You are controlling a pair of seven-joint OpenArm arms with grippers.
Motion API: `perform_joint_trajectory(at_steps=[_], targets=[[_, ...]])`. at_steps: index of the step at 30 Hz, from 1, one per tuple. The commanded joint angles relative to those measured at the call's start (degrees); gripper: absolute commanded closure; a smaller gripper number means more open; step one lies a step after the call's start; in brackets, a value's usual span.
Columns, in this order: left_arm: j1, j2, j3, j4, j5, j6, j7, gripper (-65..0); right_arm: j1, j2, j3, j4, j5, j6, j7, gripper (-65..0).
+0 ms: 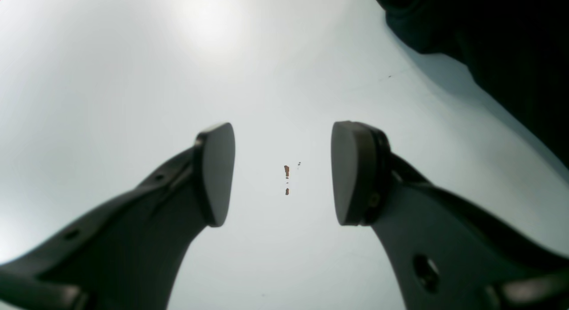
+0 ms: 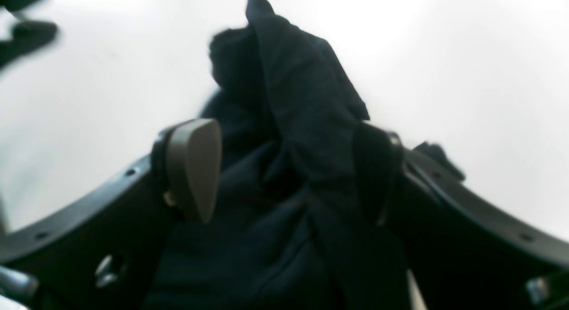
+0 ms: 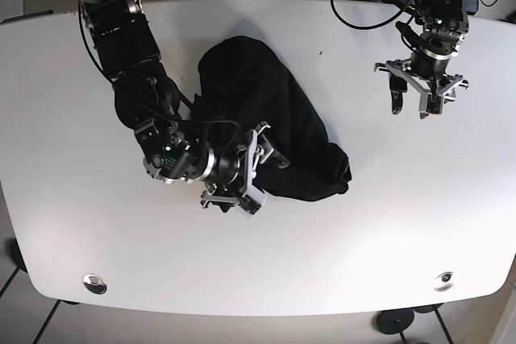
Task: Fold the T-shirt properly
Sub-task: 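Regrasp the black shirt with the right gripper at its bunched end, then drag the held shirt off the table edge with the right gripper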
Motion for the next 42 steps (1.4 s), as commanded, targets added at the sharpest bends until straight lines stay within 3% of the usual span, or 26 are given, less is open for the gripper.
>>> perform_joint_trajectory(at_steps=[1, 3, 6, 9, 13, 18, 20, 21, 25, 30, 34, 42], targets=[[-0.2, -0.3, -0.2, 0.9, -0.7, 0.1, -1.4, -31.2, 3.7, -3.1, -1.1, -4.1, -3.7, -0.04, 3.6, -44.7], [-0.1, -0.3, -0.3, 0.9, -0.7, 0.1, -1.4, -31.2, 5.1, -6.6, -1.5, -9.3, -11.5, 0.23, 6.2, -47.4], [0.8, -0.3, -0.4, 0.9, -0.7, 0.1, -1.4, -31.2, 5.2, -10.0, -1.5, -14.9, -21.7, 0.4, 12.6, -58.7], [1.1, -0.3, -0.4, 0.9, -0.7, 0.1, -1.4, -31.2, 6.0, -11.7, -1.4, -21.2, -24.6, 0.4, 16.1, -57.5], [1.1, -0.2, -0.4, 0.9, -0.7, 0.1, -1.4, -31.2, 7.2, -11.8, -1.1, -29.4, -24.5, 0.31, 22.5, -55.6], [1.1, -0.1, -0.4, 0.9, -0.7, 0.1, -1.4, -31.2, 7.2, -10.0, -1.1, -30.2, -16.4, 0.05, 23.5, -16.2], [1.1, -0.1, -0.4, 0.9, -0.7, 0.1, -1.4, -31.2, 7.3, -9.4, -1.1, -29.9, -13.4, 0.05, 23.4, -4.3], [1.1, -0.2, -0.4, 0.9, -0.7, 0.1, -1.4, -31.2, 7.2, -9.4, -1.0, -28.1, -11.6, -0.04, 22.0, -2.1], [1.0, -0.2, -0.4, 0.9, -0.7, 0.1, -1.4, -31.2, 4.1, -8.3, 4.6, -16.4, -10.1, -0.04, 14.5, -2.1], [0.9, -0.2, -0.4, 0.9, -0.7, 0.1, -1.4, -31.2, 4.1, -10.4, 12.0, 1.2, -10.4, -0.04, 5.0, -1.9], [0.9, -0.1, -0.1, 0.9, -0.7, 0.1, -1.4, -31.2, 9.9, -11.6, 15.9, 4.1, -10.4, -0.04, 1.0, -1.9], [1.1, -0.1, -0.3, 1.0, -0.7, 0.1, -1.4, -31.2, 25.4, -11.6, 17.8, 4.1, -10.1, -0.04, -1.1, -1.4]])
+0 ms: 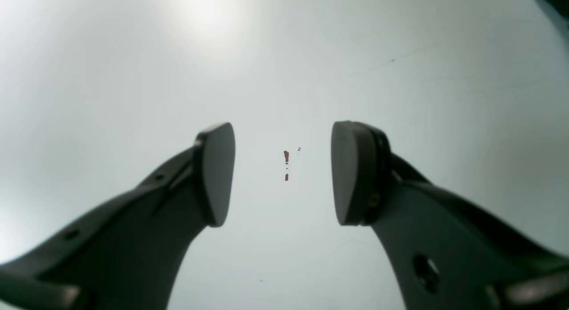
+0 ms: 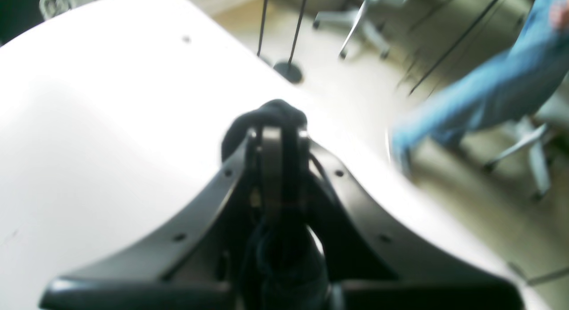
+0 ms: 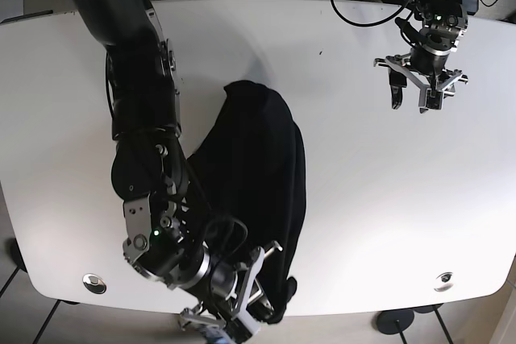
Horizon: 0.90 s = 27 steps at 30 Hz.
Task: Fold the T-shirt properly
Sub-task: 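Drag the held shirt off the table edge with the right gripper, then lower the left gripper onto the hanging shirt and grasp it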
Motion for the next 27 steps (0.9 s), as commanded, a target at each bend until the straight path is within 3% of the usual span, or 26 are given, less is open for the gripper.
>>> perform_joint_trajectory(at_steps=[1, 8, 15, 20, 22, 27], targets=[[-0.2, -0.4, -0.1, 1.1, -0.7, 0.1, -1.4, -31.2, 6.5, -0.1, 0.9, 1.2, 0.9, -0.19, 1.5, -1.4], [-0.3, 1.4, 1.3, 3.1, -0.7, 0.1, -1.4, -31.2, 19.2, -0.3, 1.4, 0.8, 0.5, -0.19, 1.5, -1.4], [-5.8, 2.7, 13.0, 2.0, -0.7, 0.6, -1.6, -31.2, 26.2, -2.0, 1.3, -1.0, 0.4, -0.19, 1.5, -1.4], [-16.6, 6.3, 18.5, -7.7, -0.3, 0.7, -1.7, -31.2, 28.2, -2.1, 1.3, -1.4, 0.4, -0.19, 1.6, -1.4], [-21.7, 6.4, 22.5, -14.9, -0.3, 3.8, -2.4, -31.2, 28.3, -3.6, 1.3, -1.4, 0.4, -0.19, 1.6, -1.4], [-26.4, 6.1, 37.8, -29.8, -0.4, 14.7, -17.1, -31.9, 29.0, -3.8, 1.3, -2.6, 0.3, -0.28, 1.6, -1.4]])
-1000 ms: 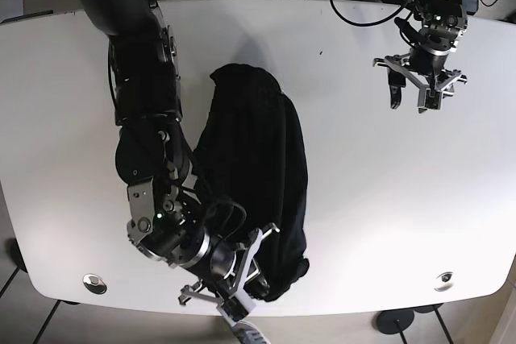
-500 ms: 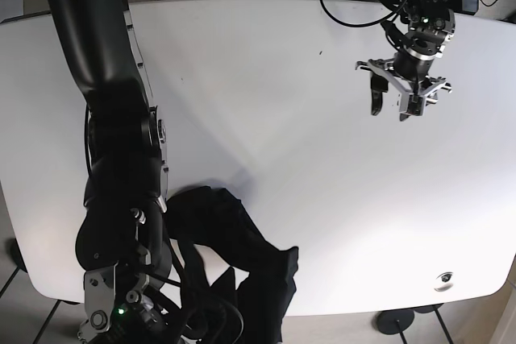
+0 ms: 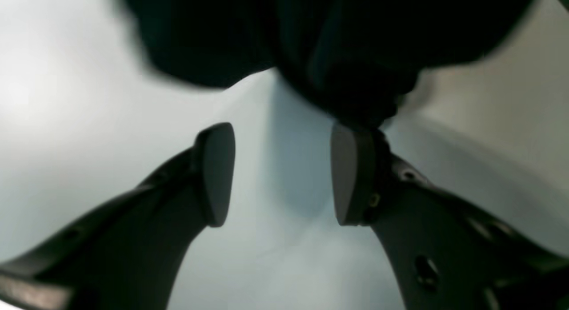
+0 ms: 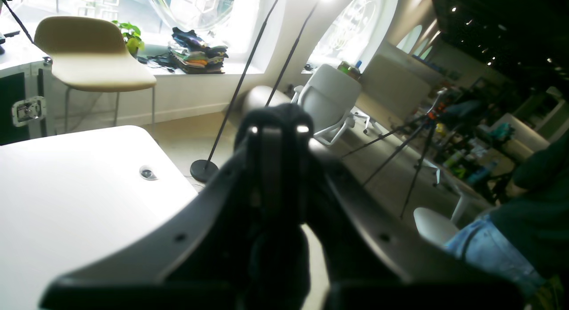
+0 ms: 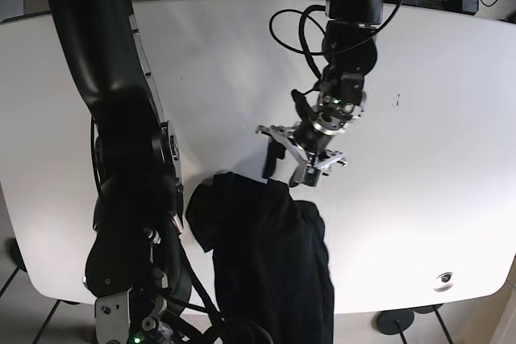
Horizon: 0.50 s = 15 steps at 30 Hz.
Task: Fold the T-shirt properly
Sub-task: 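Lower the left gripper onto the hanging shirt and grasp it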
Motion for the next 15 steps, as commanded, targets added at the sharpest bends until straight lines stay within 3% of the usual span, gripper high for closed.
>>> perform_joint_trajectory(at_steps=[1, 7, 11, 15], targets=[[-0.8, 0.1, 3.0, 0.0, -0.8, 1.0, -3.4, -31.9, 3.1, 0.3, 0.4, 0.1, -0.3, -0.34, 2.5, -1.4], [7.0, -0.2, 4.3, 8.0, -0.9, 1.0, -3.4, -32.6, 3.2, 0.3, 0.4, -2.3, -2.9, 0.01, 2.7, -1.4], [12.1, -2.1, 2.8, 14.2, -1.2, 2.7, -3.6, -41.9, 3.1, 0.4, 0.4, -1.9, -2.8, 0.1, 2.7, -1.4], [12.3, -2.1, 2.0, 13.5, -1.2, 3.2, -3.8, -42.6, 2.9, 0.3, 0.4, -1.8, -2.8, -0.08, 2.7, -1.4]])
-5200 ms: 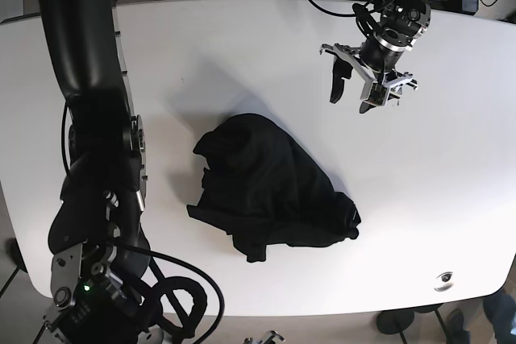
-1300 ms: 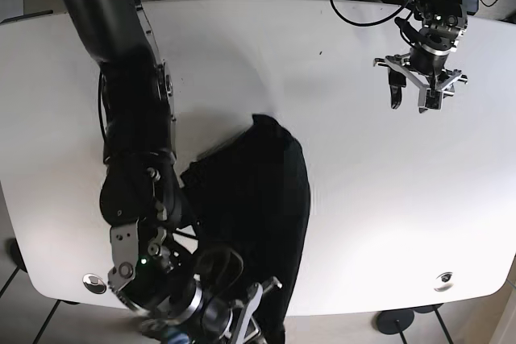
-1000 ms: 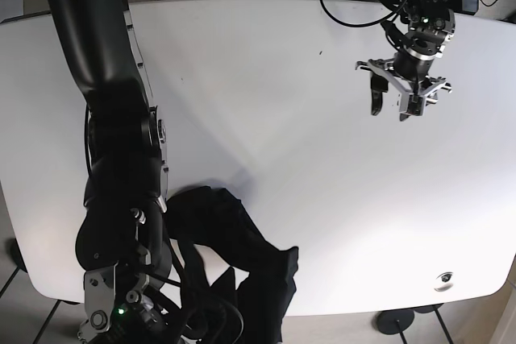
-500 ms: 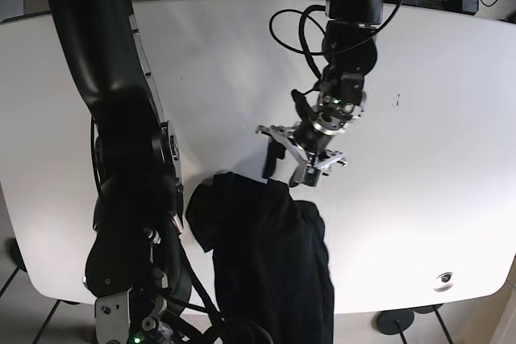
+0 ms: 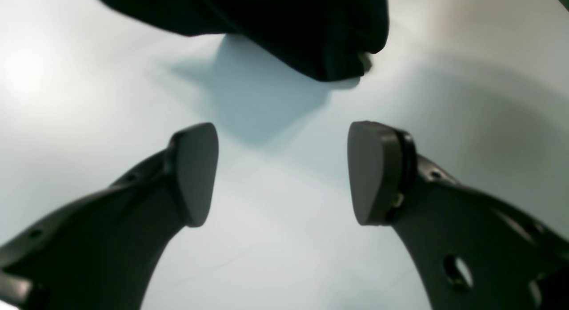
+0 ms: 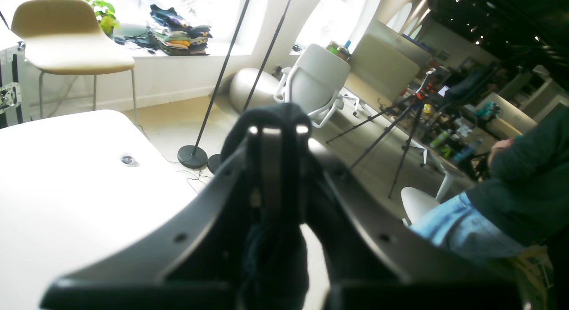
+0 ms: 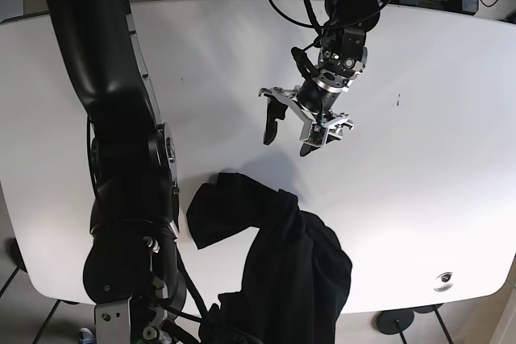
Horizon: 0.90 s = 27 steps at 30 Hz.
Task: Fold the T-shirt properly
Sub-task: 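Lower the left gripper onto the hanging shirt and grasp it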
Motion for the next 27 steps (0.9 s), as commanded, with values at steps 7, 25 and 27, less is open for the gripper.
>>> perform_joint_trajectory(at_steps=[7, 25, 27], targets=[[-4.7, 2.2, 1.9, -14.5, -0.2, 3.8, -16.2, -42.8, 2.4, -0.3, 0.2, 0.8, 0.5, -0.32, 2.2, -1.4], [-30.6, 7.5, 8.7, -52.8, -0.6, 13.0, -25.9, -42.8, 2.4, -0.3, 0.2, 0.9, 0.5, -0.32, 2.2, -1.4], [-32.9, 7.5, 8.7, -56.0, -0.9, 13.0, -25.9, -42.8, 2.4, -0.3, 0.2, 0.9, 0.5, -0.23, 2.2, -1.4]])
